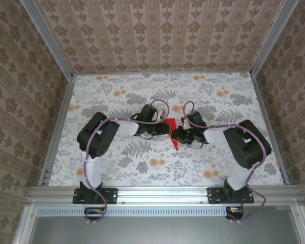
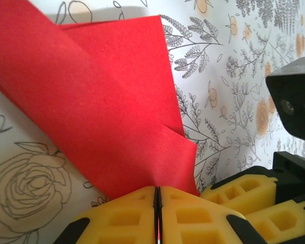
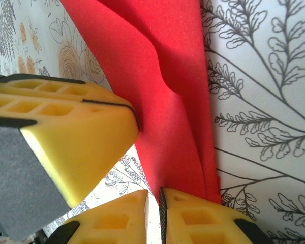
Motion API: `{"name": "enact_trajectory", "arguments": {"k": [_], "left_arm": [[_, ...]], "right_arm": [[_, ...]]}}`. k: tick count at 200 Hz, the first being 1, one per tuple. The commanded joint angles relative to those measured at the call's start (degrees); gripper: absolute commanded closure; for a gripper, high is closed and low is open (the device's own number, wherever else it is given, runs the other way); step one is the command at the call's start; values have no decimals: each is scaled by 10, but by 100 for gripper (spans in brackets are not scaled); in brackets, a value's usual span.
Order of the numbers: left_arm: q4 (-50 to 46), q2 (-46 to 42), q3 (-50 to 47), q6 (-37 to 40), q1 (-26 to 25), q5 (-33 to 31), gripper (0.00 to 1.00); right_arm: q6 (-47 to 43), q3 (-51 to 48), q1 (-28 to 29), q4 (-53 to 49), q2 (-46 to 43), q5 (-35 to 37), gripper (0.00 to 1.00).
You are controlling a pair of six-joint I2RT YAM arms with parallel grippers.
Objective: Fold a paper plane with a square sheet of paper (pick it up from the middle)
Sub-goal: Fold the wing for the fifth time at the center of the table.
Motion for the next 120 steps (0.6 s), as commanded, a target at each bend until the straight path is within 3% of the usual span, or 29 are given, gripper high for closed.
{"name": "enact_trajectory", "arguments": {"k": [1,120], "left_arm": [[-62,12,28,26,8,-41,88],[-133,59,87,83,89,-73,88]], "right_arm": [[-32,-24,-1,-135,35,21,84],[-72,-59,-10,-175,7,16,84]]}}
